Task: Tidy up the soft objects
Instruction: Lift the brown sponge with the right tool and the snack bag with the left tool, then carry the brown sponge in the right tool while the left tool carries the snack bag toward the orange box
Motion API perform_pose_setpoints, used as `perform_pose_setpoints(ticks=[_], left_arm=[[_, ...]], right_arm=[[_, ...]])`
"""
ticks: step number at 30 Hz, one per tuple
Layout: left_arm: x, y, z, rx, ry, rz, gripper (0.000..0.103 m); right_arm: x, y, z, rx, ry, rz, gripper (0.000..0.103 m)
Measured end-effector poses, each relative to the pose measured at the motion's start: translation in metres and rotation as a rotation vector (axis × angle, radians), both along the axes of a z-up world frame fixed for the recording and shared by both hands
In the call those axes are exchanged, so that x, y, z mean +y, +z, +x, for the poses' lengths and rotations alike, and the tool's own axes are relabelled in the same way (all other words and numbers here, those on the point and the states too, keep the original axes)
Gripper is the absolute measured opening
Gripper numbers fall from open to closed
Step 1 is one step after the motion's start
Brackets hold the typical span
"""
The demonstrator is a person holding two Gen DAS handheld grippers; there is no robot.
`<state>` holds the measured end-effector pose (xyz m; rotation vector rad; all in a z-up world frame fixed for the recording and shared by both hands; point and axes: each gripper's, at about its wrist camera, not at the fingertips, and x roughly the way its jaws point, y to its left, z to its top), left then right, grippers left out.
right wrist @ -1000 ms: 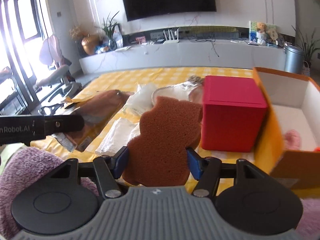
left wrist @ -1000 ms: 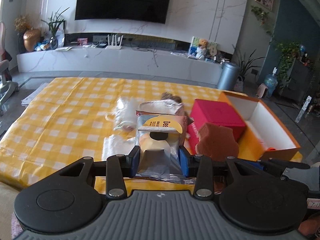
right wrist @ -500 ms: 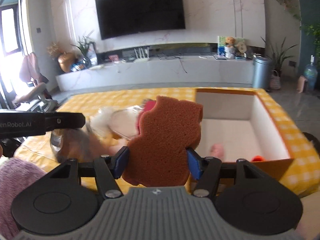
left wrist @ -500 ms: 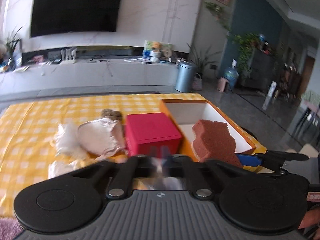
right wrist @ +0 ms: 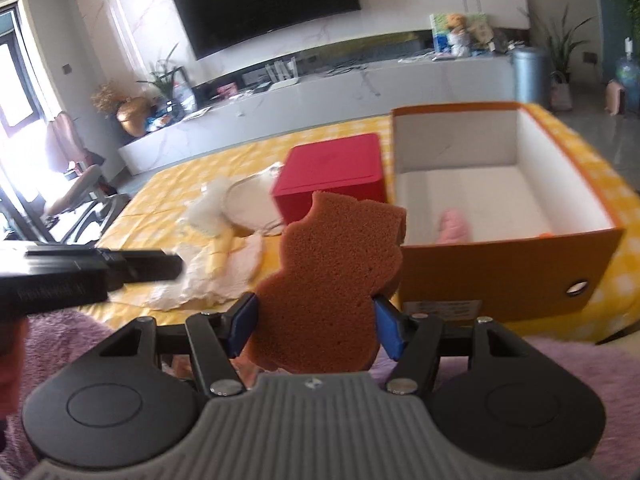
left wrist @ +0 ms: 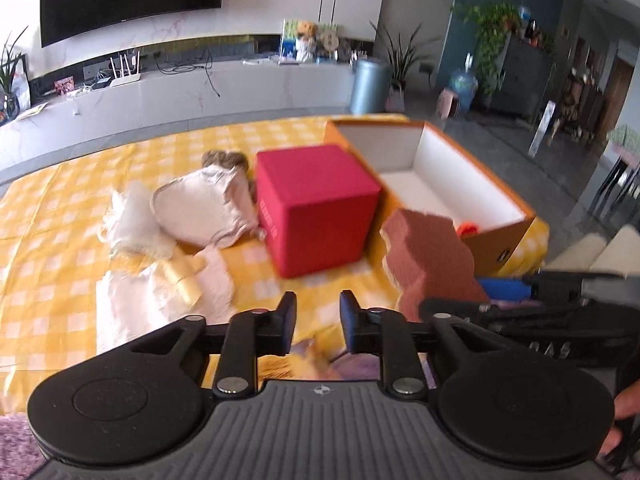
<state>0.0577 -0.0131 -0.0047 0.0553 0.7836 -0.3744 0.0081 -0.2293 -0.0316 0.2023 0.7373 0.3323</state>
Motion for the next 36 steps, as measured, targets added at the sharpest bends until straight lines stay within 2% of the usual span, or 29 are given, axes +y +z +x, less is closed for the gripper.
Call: perform_pose_setpoints(ticks=[2,6,12,14,17,19,23,32,36], left_arm=[[0.002,-0.006,-0.003,0.004,-0.027,0.039,0.034],[0.008,-0.021,-0.007,0.022,-0.076,0.095,0.053],[0.008,-0.041,-0.015,0.051,-0.085,0.082,0.086],[-0.002,-0.048,-0.021,0.025,-0.136,0.149,0.087],[-0.015,-0.058,-0.026,-0.004,-0.221,0.319,0.086],[-0.018,-0.065,-0.027,-0.019,-0.264,0.394,0.083],[-0.019,-0.074,-0.026,-0.017,-0.351,0.475,0.083],[-0.033,-0.102,-0.021,-0.039,-0.541,0.710,0.080],[-0.038,-0.109,-0.009,-0.018,-0.608,0.768,0.079]], right_arm=[[0.007,-0.005,0.004,0.028,0.011,0.010,0.062],[0.014,-0.022,0.011,0.096,0.023,0.036,0.062],[0.021,-0.029,0.014,0.120,0.014,0.012,0.063],[0.017,-0.030,0.016,0.129,-0.001,0.026,0.063],[0.012,-0.032,0.017,0.139,-0.011,0.037,0.063],[0.013,-0.032,0.017,0.137,-0.008,0.030,0.064],[0.017,-0.033,0.019,0.135,-0.004,0.012,0.064],[0.018,-0.035,0.021,0.139,0.000,0.001,0.064],[0.020,-0.036,0.021,0.139,0.004,-0.012,0.065]])
